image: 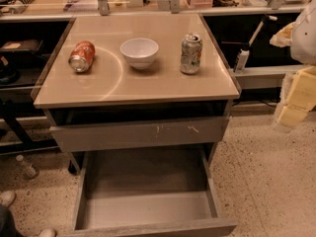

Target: Place 7up can into middle drawer

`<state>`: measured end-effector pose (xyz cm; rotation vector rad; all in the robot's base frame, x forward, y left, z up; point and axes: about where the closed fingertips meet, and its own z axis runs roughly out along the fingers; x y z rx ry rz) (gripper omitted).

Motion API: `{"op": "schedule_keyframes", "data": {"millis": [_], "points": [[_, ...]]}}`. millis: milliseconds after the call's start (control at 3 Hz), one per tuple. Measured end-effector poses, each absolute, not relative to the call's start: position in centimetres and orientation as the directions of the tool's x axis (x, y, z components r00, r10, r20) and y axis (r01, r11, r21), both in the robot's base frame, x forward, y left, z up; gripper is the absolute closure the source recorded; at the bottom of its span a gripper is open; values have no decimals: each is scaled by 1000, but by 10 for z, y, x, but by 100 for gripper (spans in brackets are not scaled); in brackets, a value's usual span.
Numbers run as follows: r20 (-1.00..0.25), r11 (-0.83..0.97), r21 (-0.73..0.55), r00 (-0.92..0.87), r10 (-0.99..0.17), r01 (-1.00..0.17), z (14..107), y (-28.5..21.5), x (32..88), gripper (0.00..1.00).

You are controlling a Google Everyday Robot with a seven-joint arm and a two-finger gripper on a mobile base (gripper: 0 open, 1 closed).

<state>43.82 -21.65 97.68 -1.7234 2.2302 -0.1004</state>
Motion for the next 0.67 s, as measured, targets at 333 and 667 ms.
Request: {"op": "schedule_keyframes", "data": {"millis": [333, 667], "points": [[-207, 270, -248, -221, -953, -930, 977, -216, 438, 0], [-227, 309, -269, -252, -941, -912, 979, -213, 450, 0]]}}
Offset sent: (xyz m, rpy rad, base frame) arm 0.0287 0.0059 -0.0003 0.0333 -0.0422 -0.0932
